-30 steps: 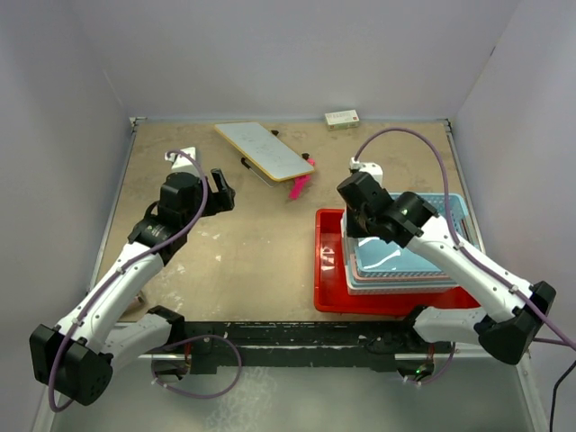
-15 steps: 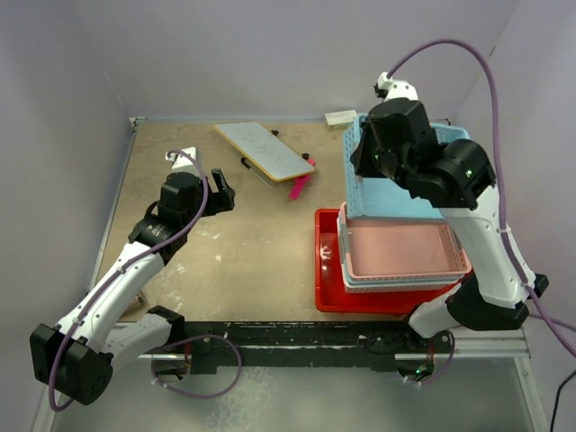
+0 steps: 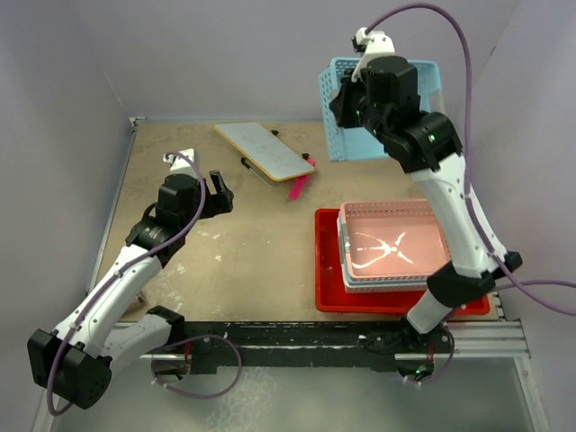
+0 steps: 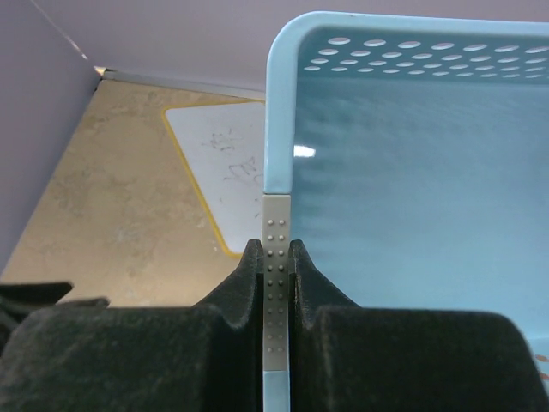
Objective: Turn the large container upside down
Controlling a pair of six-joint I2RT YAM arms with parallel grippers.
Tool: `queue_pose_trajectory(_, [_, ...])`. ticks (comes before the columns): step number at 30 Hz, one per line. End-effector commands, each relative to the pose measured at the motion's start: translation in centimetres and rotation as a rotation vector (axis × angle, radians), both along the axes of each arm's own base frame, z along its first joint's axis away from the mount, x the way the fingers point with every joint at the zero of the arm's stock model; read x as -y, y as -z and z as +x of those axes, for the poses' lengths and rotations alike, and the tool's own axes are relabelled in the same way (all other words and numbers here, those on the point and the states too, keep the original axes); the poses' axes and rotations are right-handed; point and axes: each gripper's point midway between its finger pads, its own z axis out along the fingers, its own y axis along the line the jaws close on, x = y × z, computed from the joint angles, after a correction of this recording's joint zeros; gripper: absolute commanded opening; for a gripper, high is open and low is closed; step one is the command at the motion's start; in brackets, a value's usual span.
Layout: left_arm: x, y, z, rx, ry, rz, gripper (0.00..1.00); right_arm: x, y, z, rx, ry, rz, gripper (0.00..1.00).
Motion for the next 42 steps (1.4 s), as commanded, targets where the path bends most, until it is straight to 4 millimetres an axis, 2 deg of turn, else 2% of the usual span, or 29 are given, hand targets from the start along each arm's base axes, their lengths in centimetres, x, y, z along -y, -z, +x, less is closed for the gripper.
queue_pose_trajectory(1, [-0.6, -3.2, -0.1, 0.085, -0.027, -0.035, 0.79, -0.7, -0.3, 5.2, 0.037, -0.133, 0.095, 0.0])
queue_pose_trajectory(4, [-1.0, -3.2, -0.5, 0.081, -0.036, -0.025, 0.79, -0.9, 2.6, 7.5, -0.05, -0.187, 0.16, 0.0])
queue_pose_trajectory(7, [-1.4, -3.2, -0.7, 0.08, -0.048, -0.015, 0.79, -1.3, 5.3, 8.7, -0.12, -0.226, 0.205, 0.0])
queue_pose_trajectory(9, [-1.5, -3.1, -0.8, 0.08, -0.051, -0.013, 0.79, -1.3, 6.4, 9.2, -0.148, -0.247, 0.236, 0.0])
queue_pose_trajectory(14, [-1.5, -2.9, -0.7, 0.078, -0.058, -0.012, 0.79, -0.9, 7.3, 9.8, -0.192, -0.361, 0.391, 0.0])
queue_pose_trajectory(17, [-1.5, -2.7, -0.6, 0.072, -0.06, -0.009, 0.79, 0.2, 7.5, 10.0, -0.218, -0.433, 0.527, 0.0])
queue_pose_trajectory(21, [-1.6, -2.7, -0.6, 0.072, -0.064, -0.009, 0.79, 2.1, 6.8, 10.1, -0.215, -0.542, 0.73, 0.0])
queue_pose_trajectory(27, [-1.4, -2.6, -0.4, 0.065, -0.064, -0.013, 0.79, 3.9, 8.4, 11.1, -0.282, -0.602, 0.905, 0.0])
queue_pose_trajectory(34, [-1.2, -2.2, -0.4, 0.045, -0.053, -0.01, 0.79, 5.6, 9.0, 11.3, -0.329, -0.72, 1.164, 0.0])
queue_pose_trajectory(38, [-1.1, -2.4, -0.3, 0.047, -0.051, -0.012, 0.79, 6.9, 11.6, 12.5, -0.383, -0.678, 1.242, 0.0])
queue_pose_trajectory(42, [-1.0, -2.5, -0.2, 0.046, -0.046, -0.016, 0.79, 8.5, 15.5, 13.7, -0.481, -0.541, 1.271, 0.0])
